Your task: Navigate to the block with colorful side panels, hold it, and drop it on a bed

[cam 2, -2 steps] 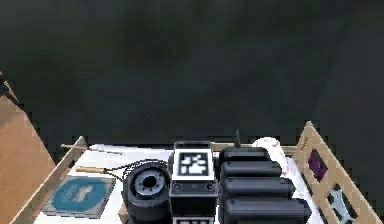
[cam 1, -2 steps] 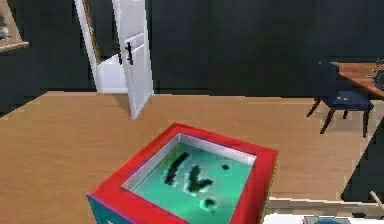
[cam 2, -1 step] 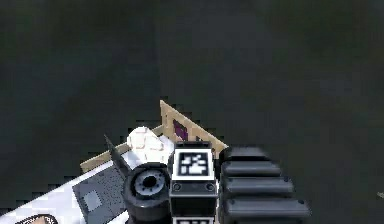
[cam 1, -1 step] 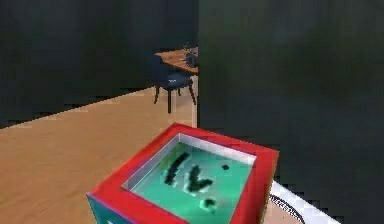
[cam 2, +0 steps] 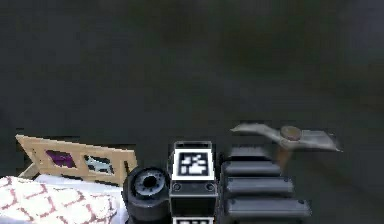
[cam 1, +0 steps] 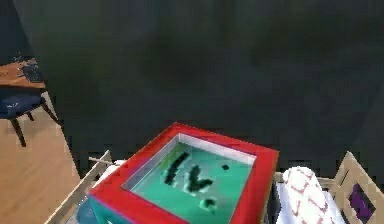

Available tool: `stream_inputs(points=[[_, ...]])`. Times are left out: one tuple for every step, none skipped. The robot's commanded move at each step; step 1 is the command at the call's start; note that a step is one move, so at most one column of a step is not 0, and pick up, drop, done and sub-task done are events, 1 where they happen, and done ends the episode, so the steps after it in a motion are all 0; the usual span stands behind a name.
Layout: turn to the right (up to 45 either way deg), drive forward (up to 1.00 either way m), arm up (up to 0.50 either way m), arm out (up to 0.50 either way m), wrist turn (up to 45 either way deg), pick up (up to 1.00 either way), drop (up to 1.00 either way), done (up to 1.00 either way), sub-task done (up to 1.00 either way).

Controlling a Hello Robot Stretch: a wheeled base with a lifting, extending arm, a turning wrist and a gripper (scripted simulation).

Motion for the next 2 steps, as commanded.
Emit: stream_inputs(points=[[-45.0,0.0,0.0,0.0,0.0,0.0,0.0,0.0,0.0],[-45.0,0.0,0.0,0.0,0.0,0.0,0.0,0.0,0.0]])
